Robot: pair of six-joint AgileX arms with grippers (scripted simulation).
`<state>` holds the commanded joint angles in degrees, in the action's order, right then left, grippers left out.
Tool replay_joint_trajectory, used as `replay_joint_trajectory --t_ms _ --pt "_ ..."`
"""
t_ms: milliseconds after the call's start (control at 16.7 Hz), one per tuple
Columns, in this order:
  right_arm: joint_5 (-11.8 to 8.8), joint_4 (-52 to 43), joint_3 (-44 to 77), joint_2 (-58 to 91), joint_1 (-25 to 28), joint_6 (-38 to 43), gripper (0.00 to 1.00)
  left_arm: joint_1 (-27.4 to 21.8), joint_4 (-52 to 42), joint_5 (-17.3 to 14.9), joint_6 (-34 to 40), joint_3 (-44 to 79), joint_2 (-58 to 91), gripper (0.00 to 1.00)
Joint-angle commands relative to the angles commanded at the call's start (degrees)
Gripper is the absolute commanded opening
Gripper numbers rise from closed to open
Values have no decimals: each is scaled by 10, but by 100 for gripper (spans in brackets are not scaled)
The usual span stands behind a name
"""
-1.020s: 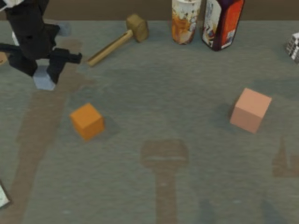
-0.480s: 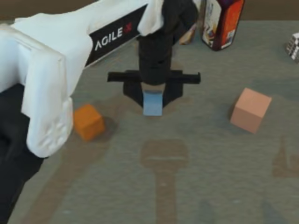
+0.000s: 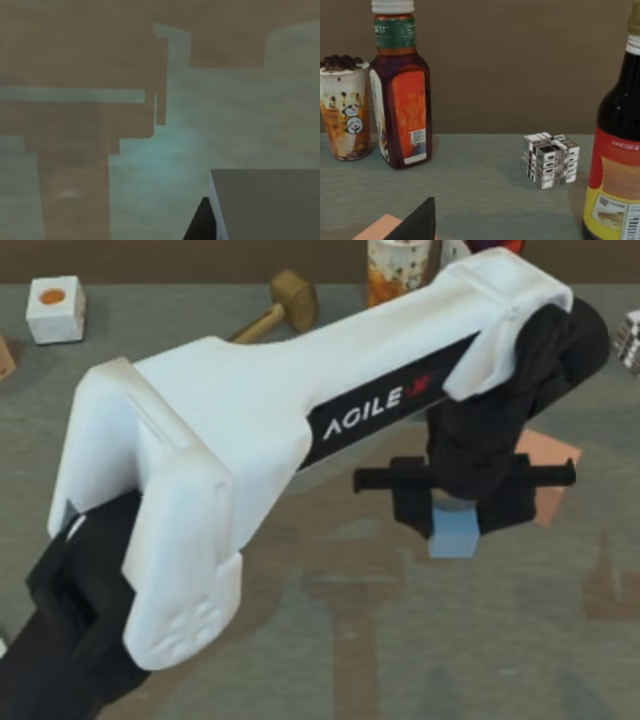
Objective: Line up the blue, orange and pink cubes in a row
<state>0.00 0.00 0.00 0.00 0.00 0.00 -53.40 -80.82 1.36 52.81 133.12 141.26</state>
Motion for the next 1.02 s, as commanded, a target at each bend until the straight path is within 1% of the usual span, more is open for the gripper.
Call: replay_joint_trajectory --t_ms 360,780,1020 --pt "0 0 0 0 0 0 100 1 11 0 -2 -11 0 0" --pt "0 0 0 0 0 0 100 2 144 0 -2 -136 7 0" --pt "0 0 0 0 0 0 100 2 153 0 -2 -145 8 0"
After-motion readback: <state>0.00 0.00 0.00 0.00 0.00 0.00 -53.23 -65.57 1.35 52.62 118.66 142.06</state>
